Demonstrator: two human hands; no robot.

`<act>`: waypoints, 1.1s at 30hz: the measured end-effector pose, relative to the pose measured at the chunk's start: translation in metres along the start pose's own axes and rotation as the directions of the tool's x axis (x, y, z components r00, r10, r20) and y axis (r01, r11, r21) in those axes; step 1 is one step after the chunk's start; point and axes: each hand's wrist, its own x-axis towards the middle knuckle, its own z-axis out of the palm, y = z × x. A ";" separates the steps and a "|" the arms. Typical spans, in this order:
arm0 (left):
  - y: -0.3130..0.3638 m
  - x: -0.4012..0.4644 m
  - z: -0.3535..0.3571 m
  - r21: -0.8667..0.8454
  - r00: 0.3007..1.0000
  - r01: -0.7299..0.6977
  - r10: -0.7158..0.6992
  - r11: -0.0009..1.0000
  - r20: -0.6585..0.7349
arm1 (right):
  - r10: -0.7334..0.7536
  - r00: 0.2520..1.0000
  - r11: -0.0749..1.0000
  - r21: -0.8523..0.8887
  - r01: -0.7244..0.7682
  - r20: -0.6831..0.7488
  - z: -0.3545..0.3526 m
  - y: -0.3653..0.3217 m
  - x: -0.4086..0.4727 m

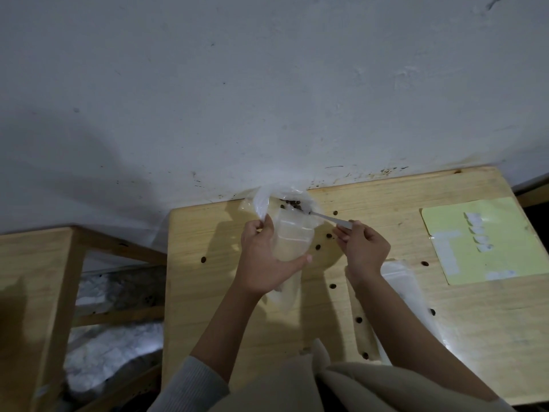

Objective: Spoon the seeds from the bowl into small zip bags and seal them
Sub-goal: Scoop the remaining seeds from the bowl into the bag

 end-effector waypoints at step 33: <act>-0.004 -0.006 -0.015 0.180 0.995 -0.026 0.007 0.983 0.104 | -0.051 0.995 0.991 -0.131 0.039 -0.090 -0.020 -0.017 0.023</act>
